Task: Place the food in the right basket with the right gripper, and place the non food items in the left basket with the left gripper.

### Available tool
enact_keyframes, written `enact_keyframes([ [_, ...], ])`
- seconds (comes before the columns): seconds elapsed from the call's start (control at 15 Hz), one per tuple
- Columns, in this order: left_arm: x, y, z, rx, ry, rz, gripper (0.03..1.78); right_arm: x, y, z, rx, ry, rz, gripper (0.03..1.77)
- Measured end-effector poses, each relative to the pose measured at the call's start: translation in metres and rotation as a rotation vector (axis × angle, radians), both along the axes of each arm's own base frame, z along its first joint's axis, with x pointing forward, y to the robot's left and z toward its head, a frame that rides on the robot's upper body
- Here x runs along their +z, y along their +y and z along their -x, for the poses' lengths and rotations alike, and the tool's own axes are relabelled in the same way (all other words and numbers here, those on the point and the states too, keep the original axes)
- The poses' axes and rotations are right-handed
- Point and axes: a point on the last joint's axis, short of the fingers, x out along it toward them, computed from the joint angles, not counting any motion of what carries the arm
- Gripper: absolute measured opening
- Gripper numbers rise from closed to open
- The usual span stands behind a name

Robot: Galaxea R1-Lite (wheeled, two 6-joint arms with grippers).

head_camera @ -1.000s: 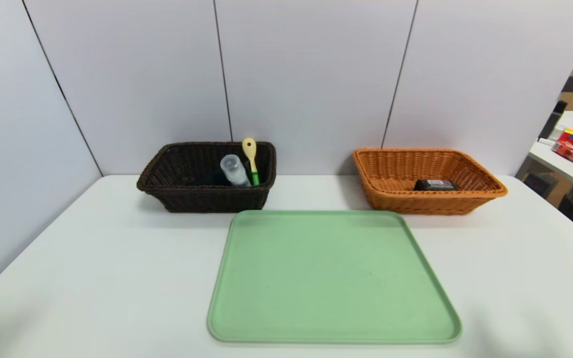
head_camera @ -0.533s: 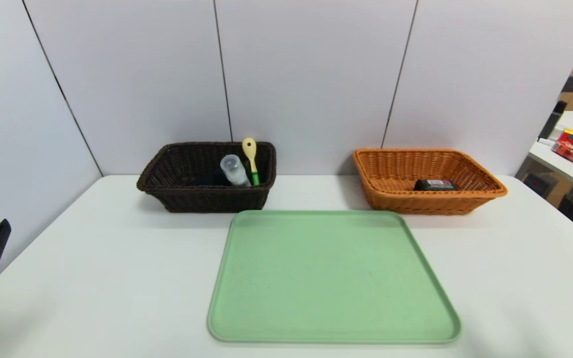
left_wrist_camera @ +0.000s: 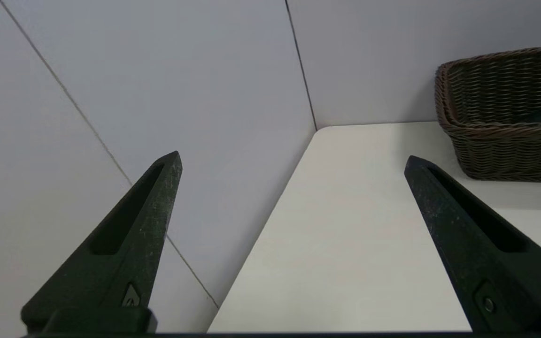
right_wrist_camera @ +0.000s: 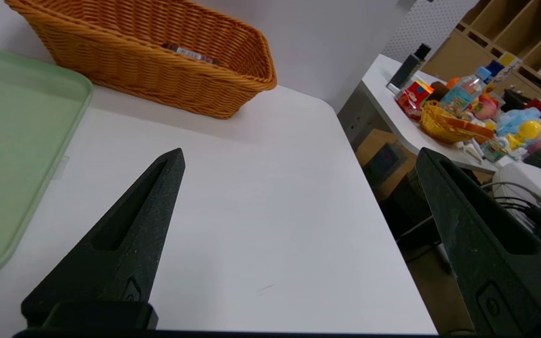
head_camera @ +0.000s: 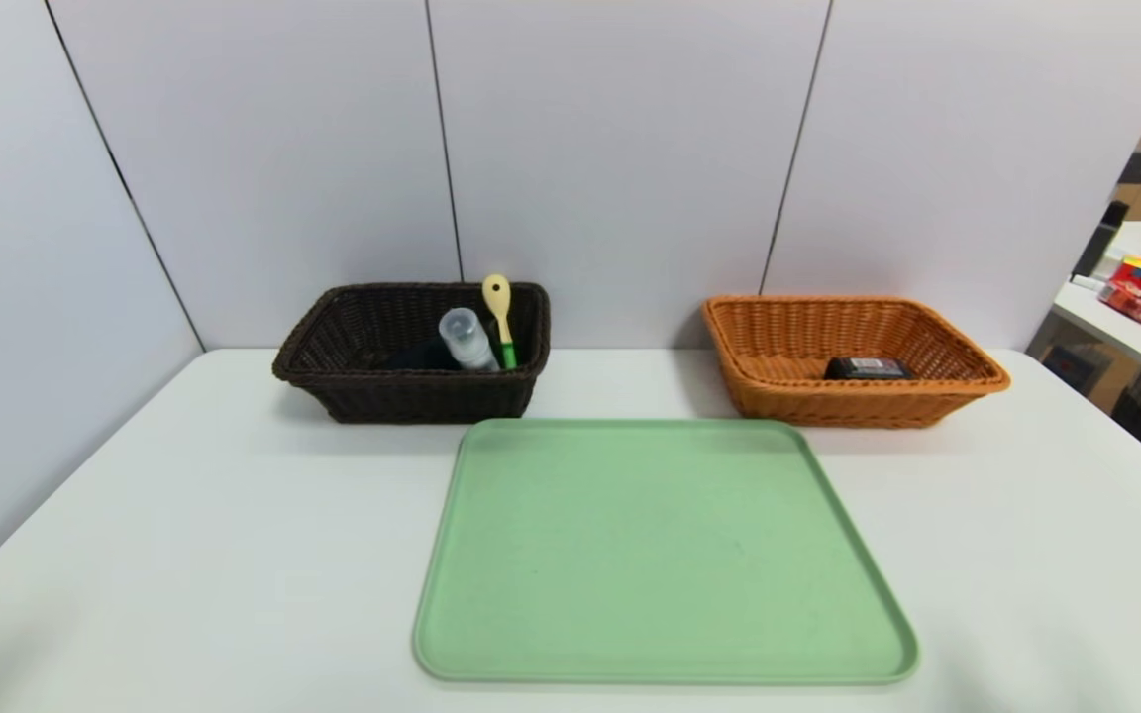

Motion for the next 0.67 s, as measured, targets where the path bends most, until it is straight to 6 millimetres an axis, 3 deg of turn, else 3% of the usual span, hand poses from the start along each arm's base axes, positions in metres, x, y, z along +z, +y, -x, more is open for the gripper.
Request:
enact_keyframes([
  [0.4,-0.014,0.002,0.011,0.029,0.003,0.003,1.69,-0.016,-0.002,0.011,-0.032,0.000,-0.001,1.70],
  [0.67,-0.026,0.000,0.021,-0.045,0.014,0.018,1.69,-0.024,-0.002,0.020,0.002,-0.023,-0.013,1.70],
])
